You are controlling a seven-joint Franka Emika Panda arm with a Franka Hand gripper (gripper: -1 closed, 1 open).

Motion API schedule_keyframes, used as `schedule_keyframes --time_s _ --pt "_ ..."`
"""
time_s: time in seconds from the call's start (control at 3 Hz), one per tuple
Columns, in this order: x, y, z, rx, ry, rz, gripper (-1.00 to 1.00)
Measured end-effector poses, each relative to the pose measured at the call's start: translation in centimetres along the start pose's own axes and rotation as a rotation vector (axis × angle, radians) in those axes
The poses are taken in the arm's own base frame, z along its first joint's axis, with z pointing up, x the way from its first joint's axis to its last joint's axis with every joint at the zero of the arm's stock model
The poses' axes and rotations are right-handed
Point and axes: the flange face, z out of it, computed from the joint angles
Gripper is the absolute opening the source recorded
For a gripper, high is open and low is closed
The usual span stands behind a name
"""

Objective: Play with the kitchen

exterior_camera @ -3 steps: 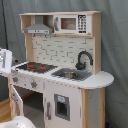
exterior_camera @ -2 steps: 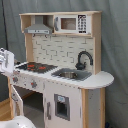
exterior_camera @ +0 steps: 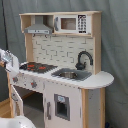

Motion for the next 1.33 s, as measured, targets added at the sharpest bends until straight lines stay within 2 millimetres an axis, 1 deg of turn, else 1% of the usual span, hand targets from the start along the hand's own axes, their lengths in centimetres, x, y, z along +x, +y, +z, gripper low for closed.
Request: schedule_keyframes --time_s 0.33,0.67,1.33 --pt "0.0 0.1 1.8 0.076 0.036 -0.085 1.00" --pt "0.4 -0.2 4.0 0.163 0.083 -0.181 1.00" --pt "2.0 -1.7 7.6 0.307 0.177 -0.345 1.00"
